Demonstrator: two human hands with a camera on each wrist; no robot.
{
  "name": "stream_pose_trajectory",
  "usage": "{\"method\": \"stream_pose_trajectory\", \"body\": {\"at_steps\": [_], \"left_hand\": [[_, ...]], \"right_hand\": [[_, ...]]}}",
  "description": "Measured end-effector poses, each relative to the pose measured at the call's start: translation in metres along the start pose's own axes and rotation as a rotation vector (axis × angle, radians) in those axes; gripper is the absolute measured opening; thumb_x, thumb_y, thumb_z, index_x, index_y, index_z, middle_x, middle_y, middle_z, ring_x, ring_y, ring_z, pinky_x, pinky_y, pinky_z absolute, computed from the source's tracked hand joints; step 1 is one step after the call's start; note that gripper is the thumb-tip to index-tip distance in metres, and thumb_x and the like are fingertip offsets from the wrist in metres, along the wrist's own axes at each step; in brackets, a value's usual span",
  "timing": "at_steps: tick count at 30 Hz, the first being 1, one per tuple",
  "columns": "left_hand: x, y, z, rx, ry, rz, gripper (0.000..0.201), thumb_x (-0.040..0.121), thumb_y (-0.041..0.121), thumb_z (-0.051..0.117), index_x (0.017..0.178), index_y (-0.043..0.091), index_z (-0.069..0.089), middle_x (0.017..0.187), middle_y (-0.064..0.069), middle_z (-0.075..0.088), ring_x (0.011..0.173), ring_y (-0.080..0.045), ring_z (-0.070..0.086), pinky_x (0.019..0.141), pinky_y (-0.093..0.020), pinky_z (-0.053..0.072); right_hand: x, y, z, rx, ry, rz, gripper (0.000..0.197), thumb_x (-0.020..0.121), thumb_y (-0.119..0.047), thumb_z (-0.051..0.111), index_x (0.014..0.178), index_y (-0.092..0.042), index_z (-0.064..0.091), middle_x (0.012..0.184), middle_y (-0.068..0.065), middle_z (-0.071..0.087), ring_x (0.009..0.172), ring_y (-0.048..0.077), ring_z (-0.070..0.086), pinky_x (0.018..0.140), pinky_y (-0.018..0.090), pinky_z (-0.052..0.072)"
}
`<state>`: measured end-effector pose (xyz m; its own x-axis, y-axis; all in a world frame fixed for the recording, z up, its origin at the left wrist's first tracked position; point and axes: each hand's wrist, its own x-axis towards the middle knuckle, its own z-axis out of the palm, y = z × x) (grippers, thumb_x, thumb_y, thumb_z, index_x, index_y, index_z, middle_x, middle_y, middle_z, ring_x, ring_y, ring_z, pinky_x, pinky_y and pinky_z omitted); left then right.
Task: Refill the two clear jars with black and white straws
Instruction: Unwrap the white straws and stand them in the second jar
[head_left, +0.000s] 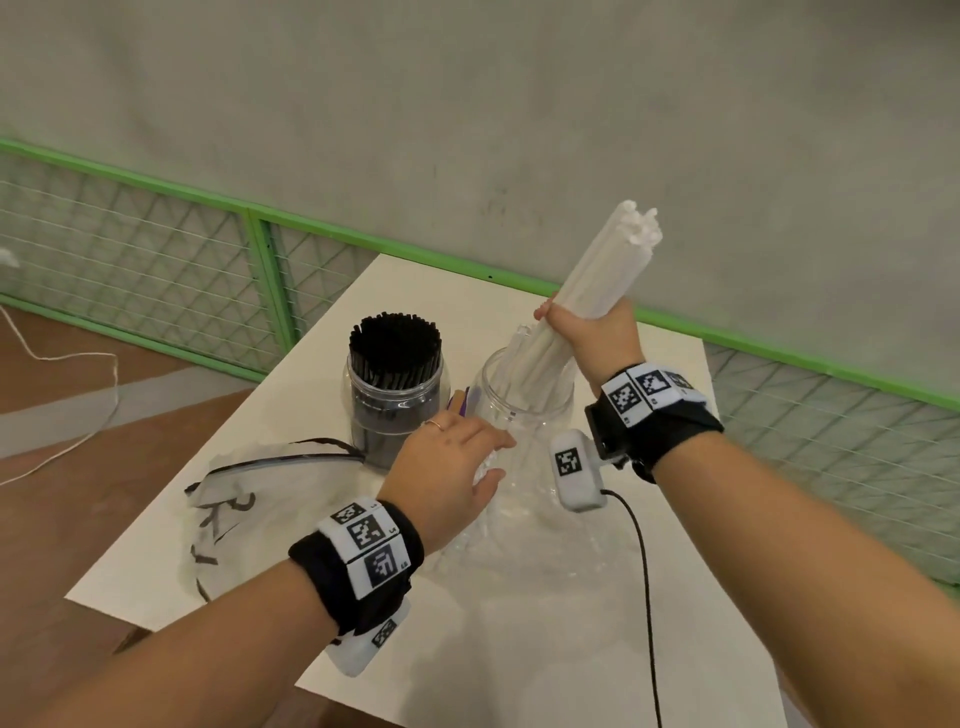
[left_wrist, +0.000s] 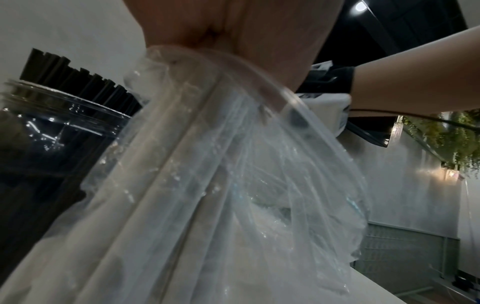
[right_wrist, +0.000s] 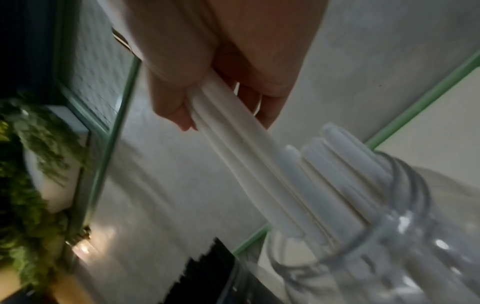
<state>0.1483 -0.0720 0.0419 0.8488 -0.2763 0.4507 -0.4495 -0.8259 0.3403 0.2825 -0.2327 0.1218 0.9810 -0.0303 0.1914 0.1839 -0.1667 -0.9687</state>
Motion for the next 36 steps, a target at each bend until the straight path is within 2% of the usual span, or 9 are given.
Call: {"method": "stream_pose_trajectory", "body": {"at_steps": [6,11,14,20,24,27,31,33,36], "left_hand": [[0.0,-0.004,0.002,-0.008,0.028,0.005,0.031,0.081,0.038,0.049,0.105,0.026,0.064,0.097,0.011,0.065,0.088,-0.017,0.055,0.08,-0.026,0.043],[0.001,-0.004,0.0,-0.003,0.013,0.003,0.032,0.081,0.039,0.048,0.104,0.027,0.065,0.098,0.012,0.065,0.089,-0.016,0.056,0.08,-0.023,0.039],[0.002,-0.003,-0.001,-0.004,0.009,0.002,0.032,0.081,0.039,0.047,0.105,0.027,0.065,0.098,0.012,0.065,0.09,-0.016,0.057,0.081,-0.024,0.041],[0.0,-0.002,-0.003,-0.006,-0.011,0.007,0.032,0.081,0.04,0.047,0.105,0.027,0.065,0.099,0.013,0.065,0.09,-0.015,0.056,0.082,-0.022,0.039],[0.0,-0.002,-0.003,-0.009,-0.012,0.002,0.031,0.082,0.04,0.047,0.105,0.028,0.065,0.099,0.013,0.065,0.091,-0.014,0.056,0.082,-0.023,0.041],[0.001,-0.001,-0.002,-0.004,-0.005,0.008,0.03,0.081,0.04,0.048,0.104,0.028,0.065,0.098,0.013,0.065,0.09,-0.014,0.055,0.082,-0.021,0.038],[-0.001,-0.002,-0.001,-0.012,0.004,0.011,0.03,0.082,0.039,0.049,0.104,0.028,0.065,0.098,0.013,0.065,0.089,-0.014,0.055,0.082,-0.02,0.036],[-0.001,-0.003,0.0,-0.018,0.004,0.008,0.029,0.081,0.039,0.049,0.103,0.028,0.066,0.098,0.013,0.065,0.089,-0.014,0.055,0.082,-0.018,0.035],[0.0,-0.003,0.0,-0.019,0.002,0.004,0.029,0.081,0.039,0.049,0.102,0.028,0.066,0.097,0.014,0.065,0.089,-0.013,0.055,0.082,-0.018,0.035]], "right_hand": [[-0.006,0.04,0.023,-0.107,-0.101,0.098,0.043,0.074,-0.016,0.081,0.11,-0.002,0.06,0.097,0.007,0.067,0.082,0.01,0.062,0.067,0.022,0.049],[0.0,0.036,0.018,-0.003,-0.068,0.016,0.058,0.074,-0.013,0.081,0.12,-0.018,0.045,0.11,0.004,0.058,0.097,0.013,0.057,0.082,0.017,0.047],[0.008,0.032,0.017,0.027,-0.082,0.003,0.06,0.076,-0.011,0.079,0.125,-0.017,0.044,0.113,0.005,0.057,0.101,0.017,0.057,0.087,0.022,0.048],[0.009,0.046,0.031,-0.384,-0.233,-0.201,0.075,0.08,-0.031,0.077,0.143,-0.021,0.037,0.145,0.001,0.04,0.131,0.012,0.039,0.108,0.027,0.032],[0.012,0.048,0.041,-0.503,-0.234,-0.283,0.059,0.081,-0.029,0.074,0.133,-0.017,0.05,0.121,0.002,0.056,0.113,0.015,0.049,0.101,0.031,0.039],[0.005,0.058,0.045,-0.662,-0.278,-0.405,0.045,0.076,-0.024,0.078,0.116,-0.012,0.06,0.108,0.006,0.057,0.102,0.018,0.045,0.094,0.028,0.037],[-0.002,0.069,0.047,-0.759,-0.312,-0.573,0.034,0.076,0.001,0.07,0.11,0.001,0.063,0.112,0.019,0.058,0.11,0.039,0.049,0.098,0.048,0.042],[0.001,0.07,0.044,-0.86,-0.331,-0.617,0.043,0.079,0.004,0.066,0.121,0.002,0.058,0.128,0.022,0.055,0.126,0.044,0.044,0.109,0.054,0.033],[0.007,0.066,0.034,-1.163,-0.361,-0.517,0.054,0.093,-0.026,0.055,0.143,-0.014,0.038,0.154,0.006,0.031,0.148,0.029,0.012,0.117,0.052,0.005]]}}
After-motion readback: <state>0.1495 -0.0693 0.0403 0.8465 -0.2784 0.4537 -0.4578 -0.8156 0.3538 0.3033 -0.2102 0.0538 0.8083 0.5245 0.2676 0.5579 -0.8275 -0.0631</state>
